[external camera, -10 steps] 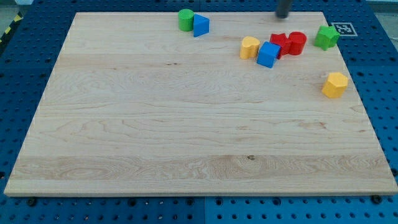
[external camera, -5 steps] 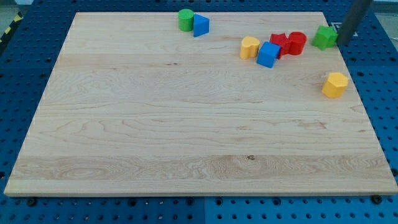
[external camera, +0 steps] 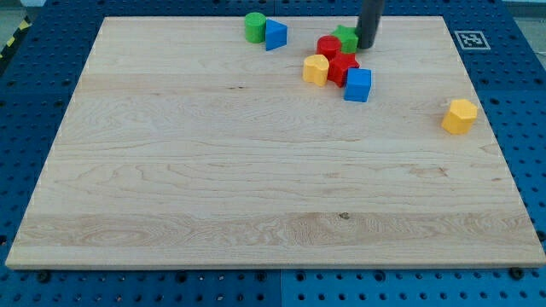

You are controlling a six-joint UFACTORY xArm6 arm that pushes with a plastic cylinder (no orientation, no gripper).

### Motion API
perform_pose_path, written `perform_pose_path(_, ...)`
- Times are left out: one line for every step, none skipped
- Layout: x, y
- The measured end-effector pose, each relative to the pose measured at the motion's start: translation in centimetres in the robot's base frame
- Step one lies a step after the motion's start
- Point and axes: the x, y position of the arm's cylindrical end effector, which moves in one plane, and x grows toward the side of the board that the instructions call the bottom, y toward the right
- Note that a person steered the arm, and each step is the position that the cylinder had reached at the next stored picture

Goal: Move the green star into the blue triangle

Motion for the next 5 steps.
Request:
perform_pose_path(-1.7, -2.8)
perform_pose_path(-1.7, -5.4)
perform_pose_path(-1.7, -7.7)
perform_pose_path(-1.7, -4.4)
perform_pose_path(-0.8, -0.1)
